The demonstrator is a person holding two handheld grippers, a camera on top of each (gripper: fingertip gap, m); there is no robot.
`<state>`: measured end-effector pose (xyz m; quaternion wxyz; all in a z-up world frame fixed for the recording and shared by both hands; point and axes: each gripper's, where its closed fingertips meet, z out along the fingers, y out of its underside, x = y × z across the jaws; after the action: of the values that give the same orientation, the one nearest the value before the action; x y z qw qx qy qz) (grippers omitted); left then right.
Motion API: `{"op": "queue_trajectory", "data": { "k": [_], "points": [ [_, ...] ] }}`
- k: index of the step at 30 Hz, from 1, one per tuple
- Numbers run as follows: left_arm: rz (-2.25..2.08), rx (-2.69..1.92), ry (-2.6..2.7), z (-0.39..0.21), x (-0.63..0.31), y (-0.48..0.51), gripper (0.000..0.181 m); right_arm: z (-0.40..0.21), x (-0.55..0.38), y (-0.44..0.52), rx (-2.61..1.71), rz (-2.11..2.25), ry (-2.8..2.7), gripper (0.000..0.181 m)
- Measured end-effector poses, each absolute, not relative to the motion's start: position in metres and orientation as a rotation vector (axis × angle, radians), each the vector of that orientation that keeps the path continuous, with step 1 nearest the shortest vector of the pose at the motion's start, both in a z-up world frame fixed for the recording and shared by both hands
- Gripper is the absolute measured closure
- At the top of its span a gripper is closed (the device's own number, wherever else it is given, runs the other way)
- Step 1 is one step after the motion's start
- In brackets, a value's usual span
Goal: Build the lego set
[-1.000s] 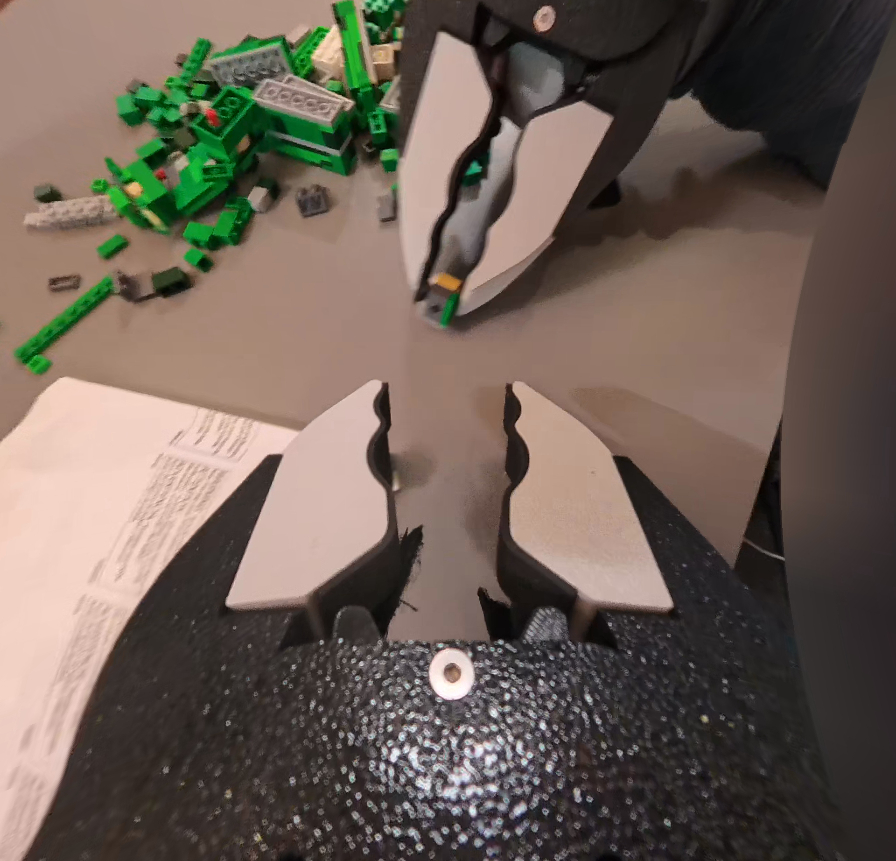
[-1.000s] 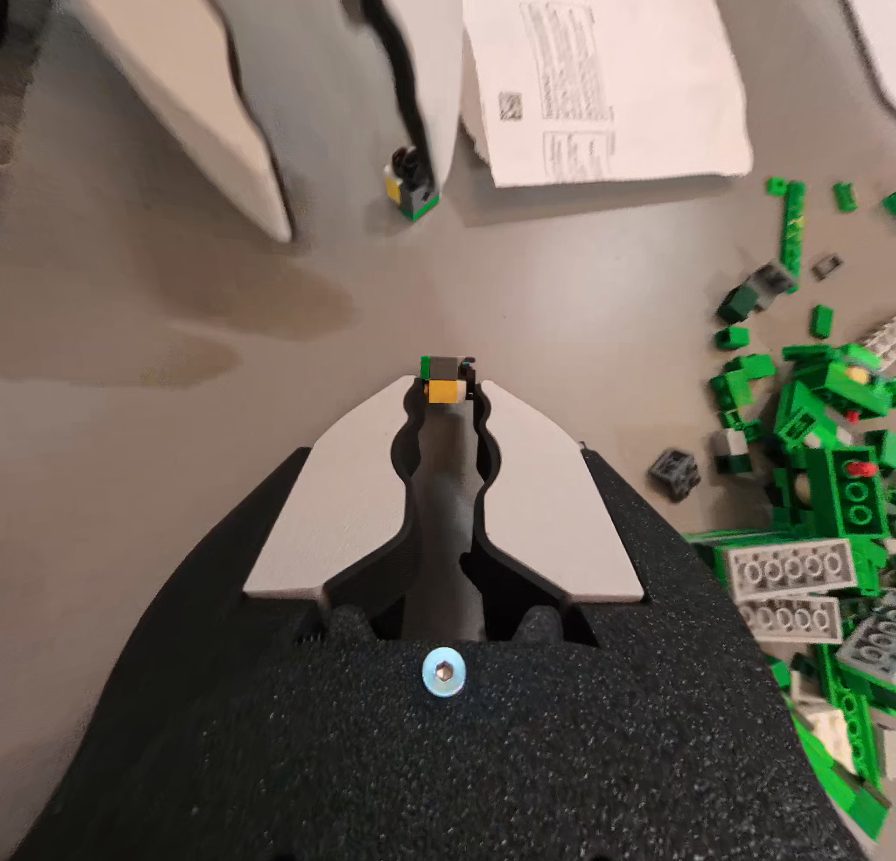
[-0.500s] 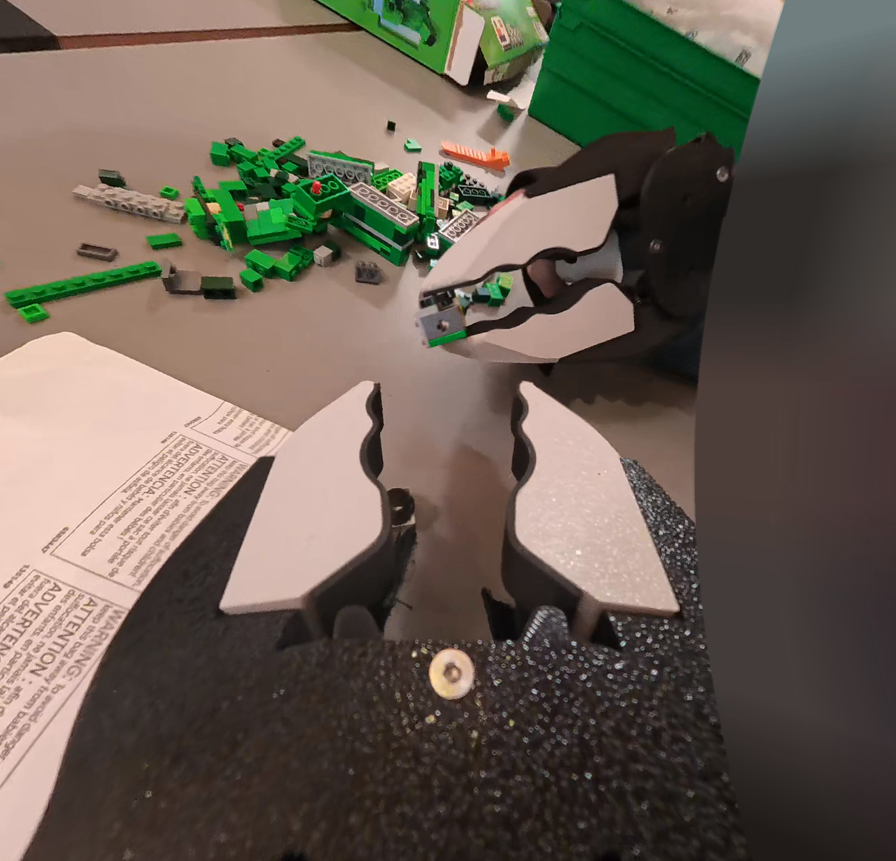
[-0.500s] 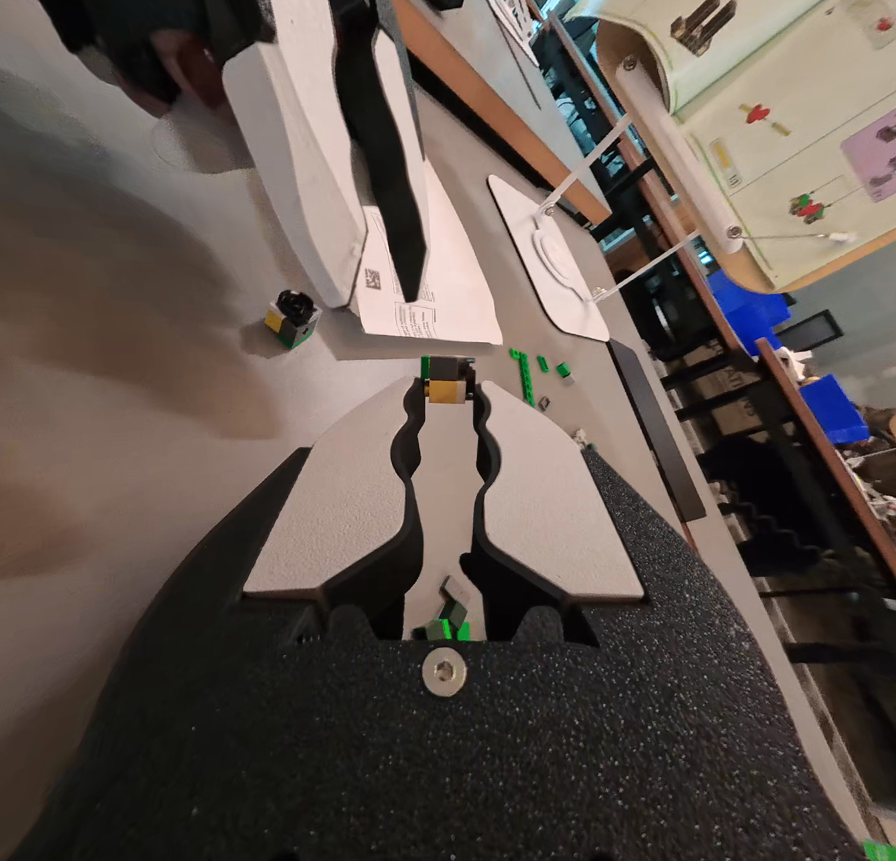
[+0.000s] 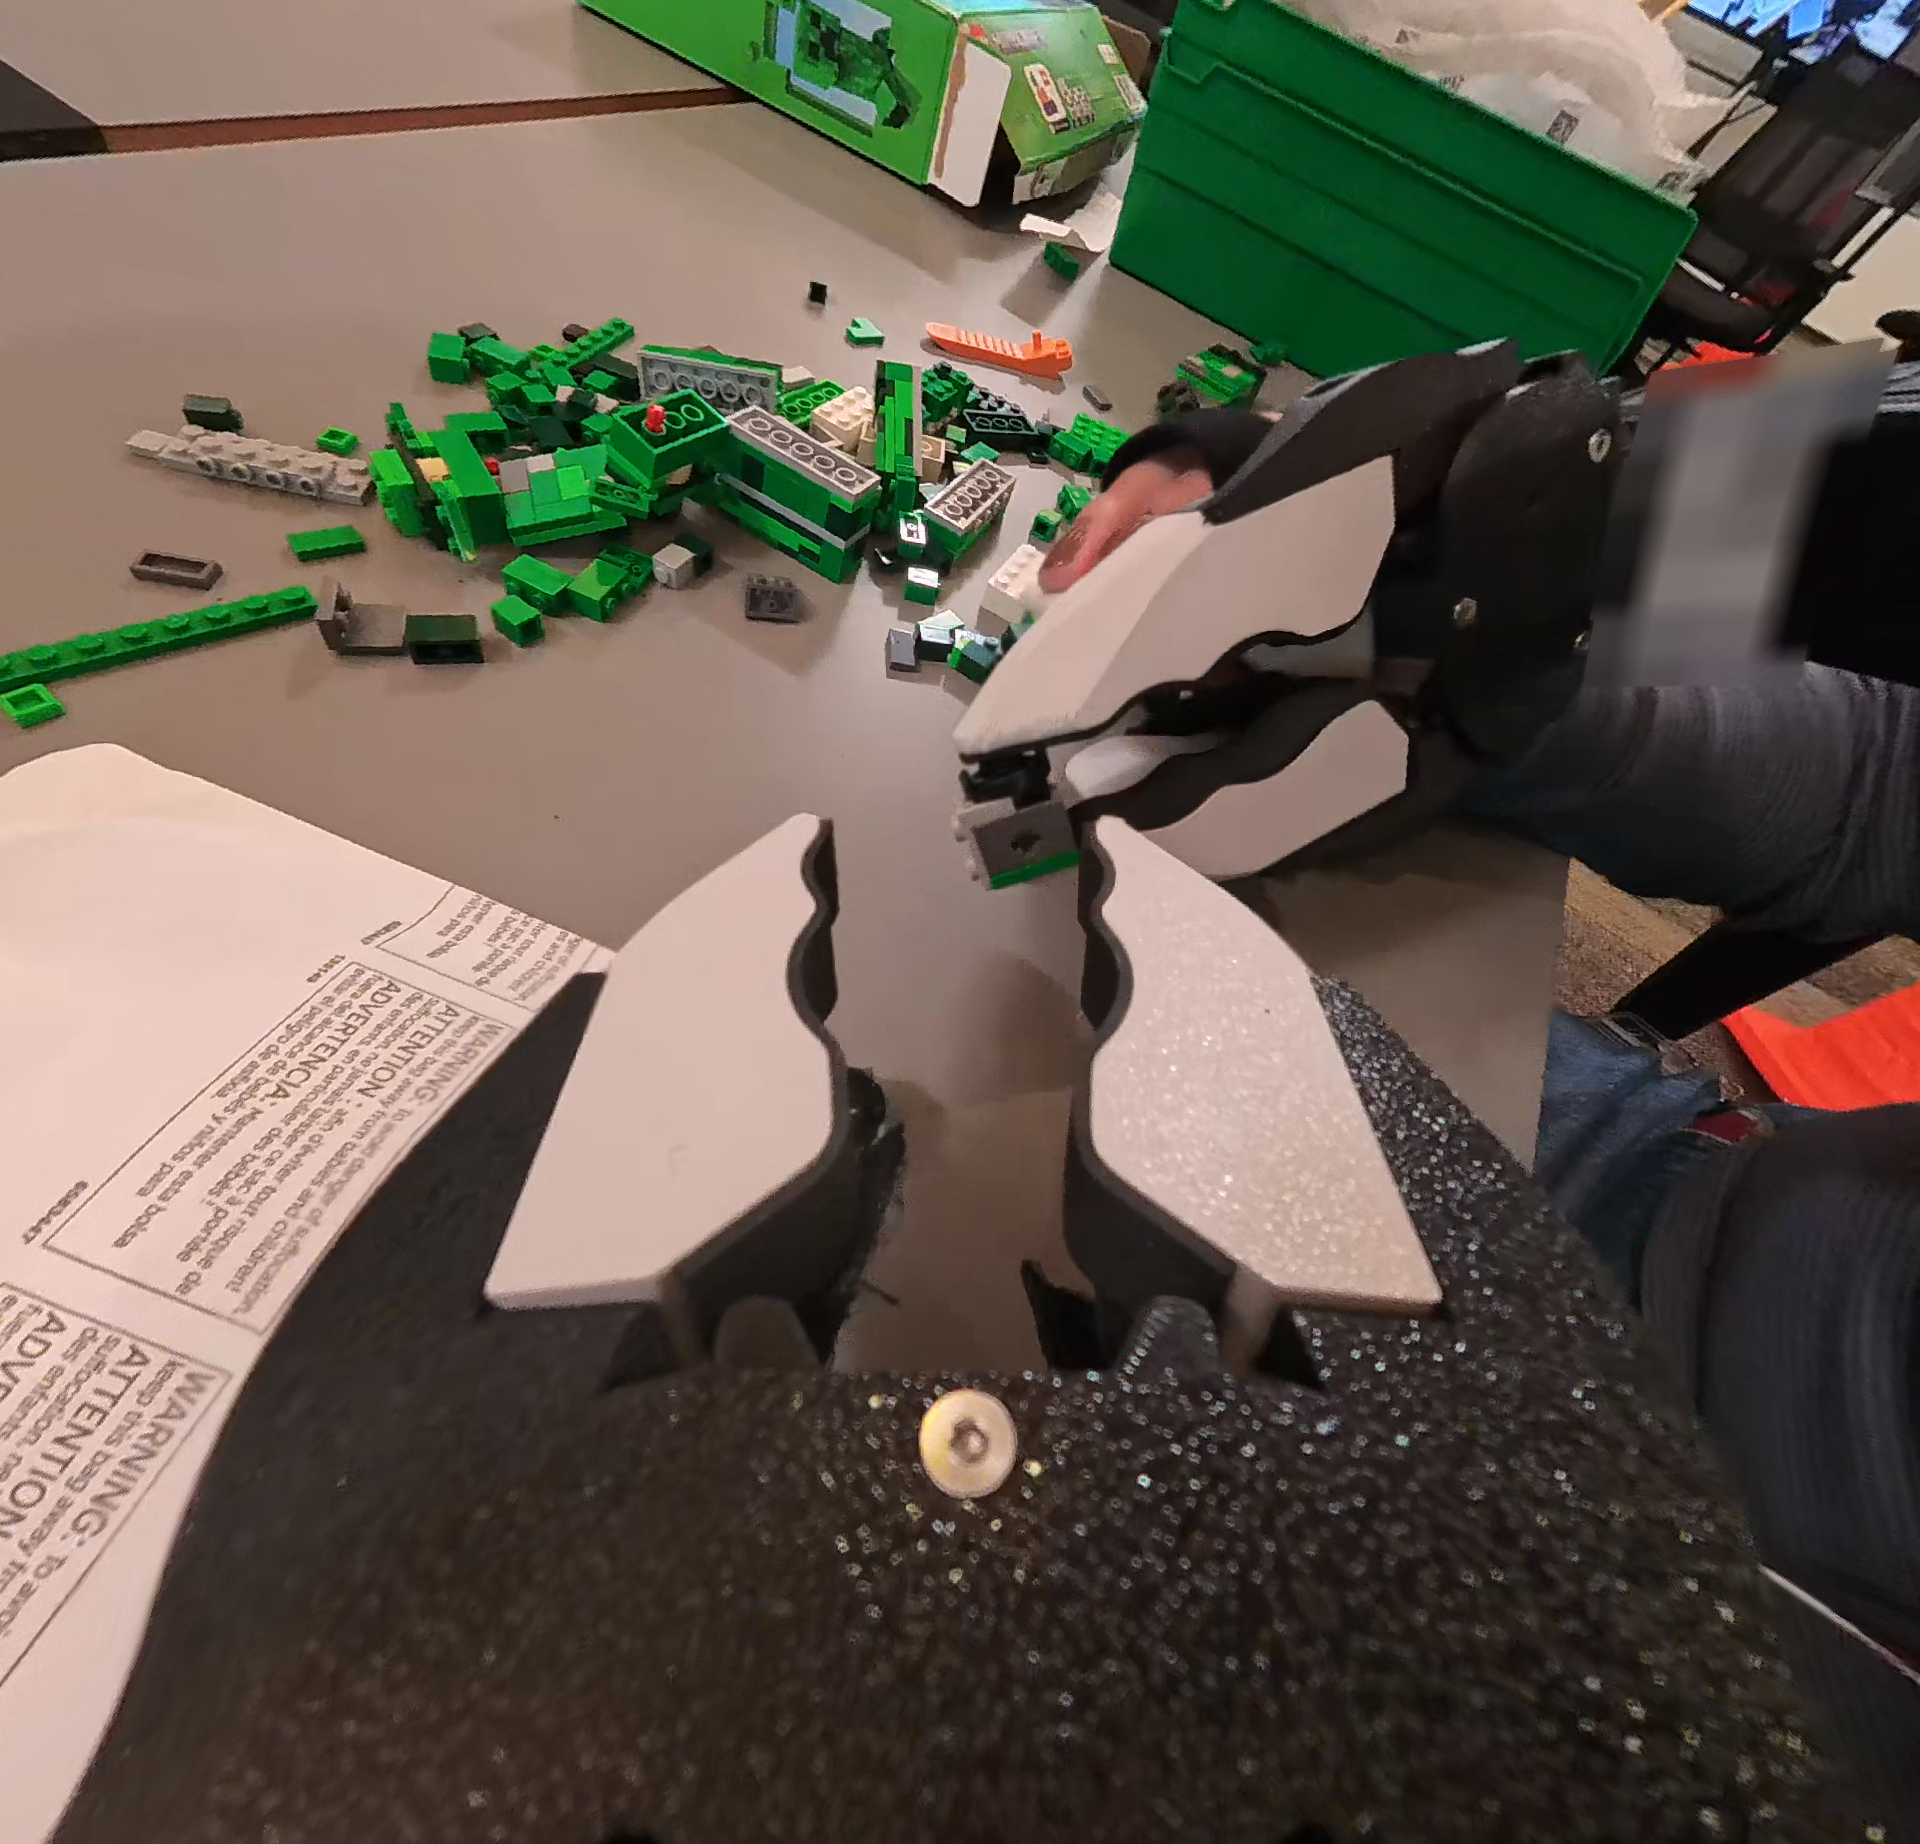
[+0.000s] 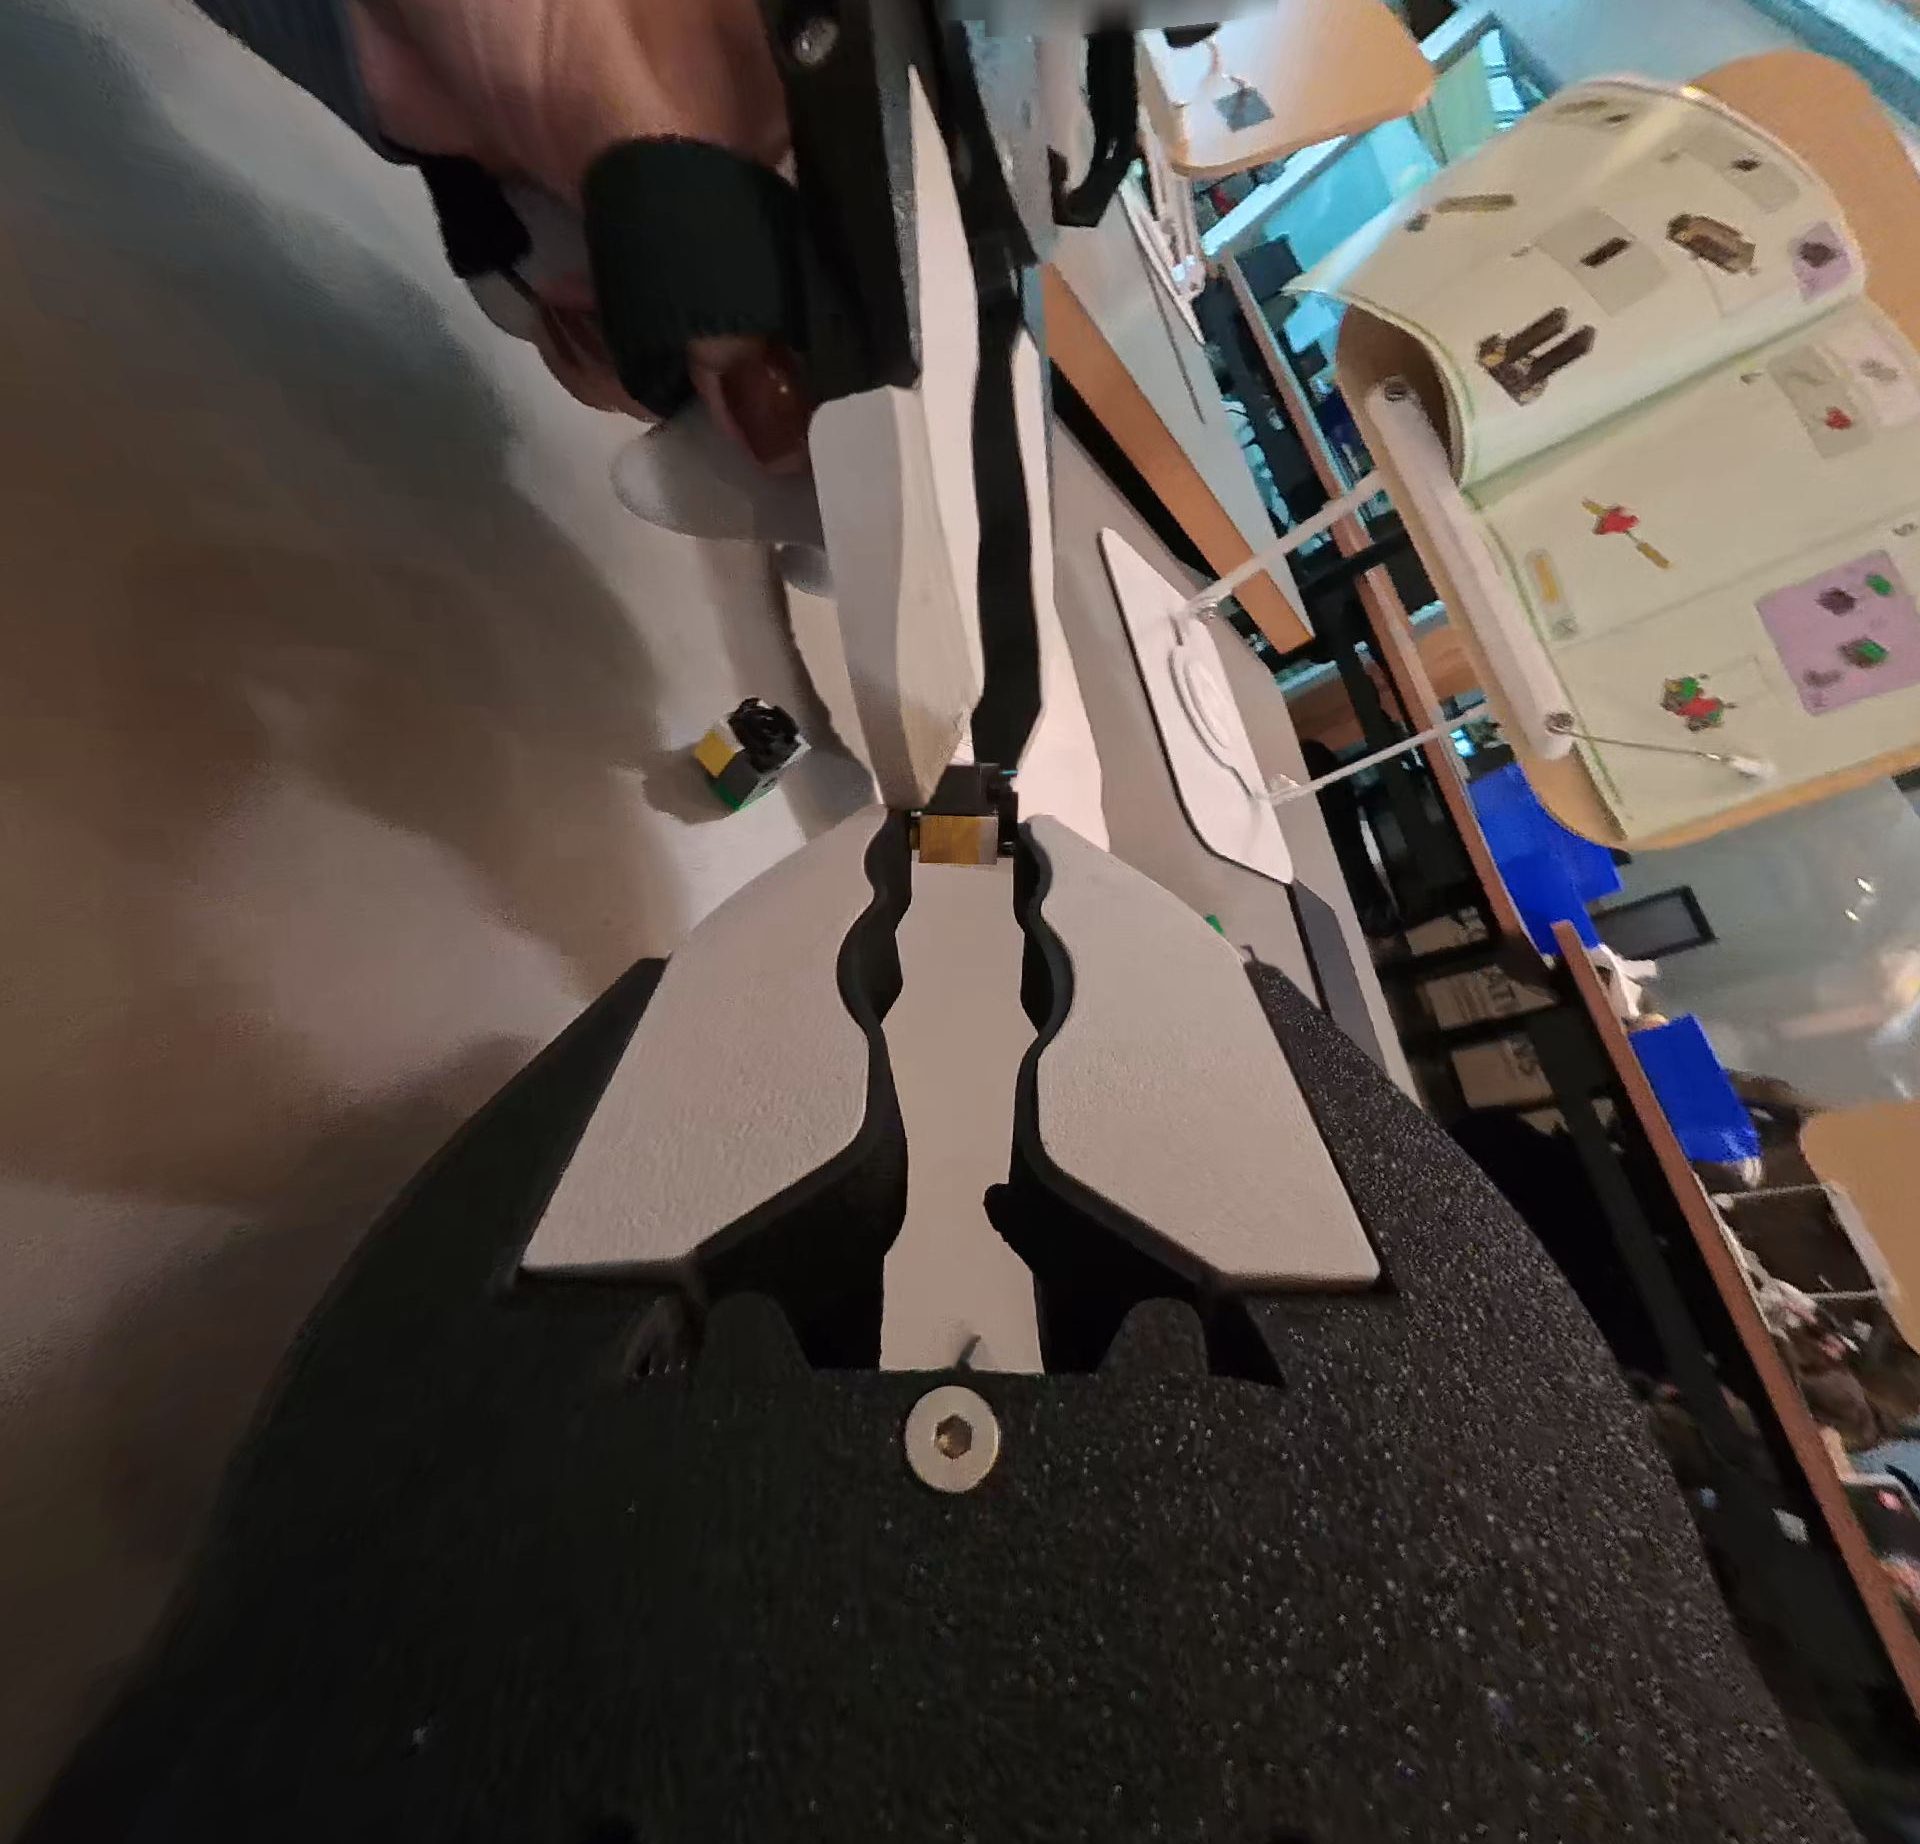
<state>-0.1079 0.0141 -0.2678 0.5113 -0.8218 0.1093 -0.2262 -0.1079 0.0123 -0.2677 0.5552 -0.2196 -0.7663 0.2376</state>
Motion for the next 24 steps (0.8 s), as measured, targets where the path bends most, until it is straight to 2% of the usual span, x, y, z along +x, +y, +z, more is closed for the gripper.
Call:
{"op": "queue_trajectory", "data": {
  "k": [5, 8, 9, 12, 13, 16, 21, 24],
  "points": [
    [-0.624, -1.992, 0.267, -0.271, -0.103, 0.012, 0.136, -0.269, -0.106, 0.01, -0.488, 0.572, -1.823, 0.162],
    [-0.638, -2.074, 0.338, -0.283, -0.099, 0.005, 0.129, -0.269, -0.103, 0.005, -0.433, 0.567, -1.831, 0.162],
    [-0.653, -2.086, 0.366, -0.286, -0.094, 0.003, 0.13, -0.268, -0.103, 0.002, -0.41, 0.56, -1.834, 0.162],
    [-0.723, -2.054, 0.414, -0.283, -0.082, 0.0, 0.153, -0.267, -0.102, 0.006, -0.376, 0.483, -1.817, 0.162],
    [-0.741, -2.037, 0.406, -0.281, -0.082, 0.001, 0.155, -0.265, -0.102, 0.007, -0.373, 0.473, -1.804, 0.162],
    [-0.815, -1.997, 0.375, -0.277, -0.081, 0.0, 0.157, -0.26, -0.102, 0.008, -0.346, 0.403, -1.77, 0.162],
    [-0.821, -1.974, 0.34, -0.276, -0.086, 0.003, 0.144, -0.266, -0.104, 0.009, -0.316, 0.289, -1.78, 0.162],
    [-0.784, -1.992, 0.376, -0.28, -0.085, 0.002, 0.15, -0.272, -0.105, 0.009, -0.29, 0.225, -1.807, 0.163]
  ]
}}
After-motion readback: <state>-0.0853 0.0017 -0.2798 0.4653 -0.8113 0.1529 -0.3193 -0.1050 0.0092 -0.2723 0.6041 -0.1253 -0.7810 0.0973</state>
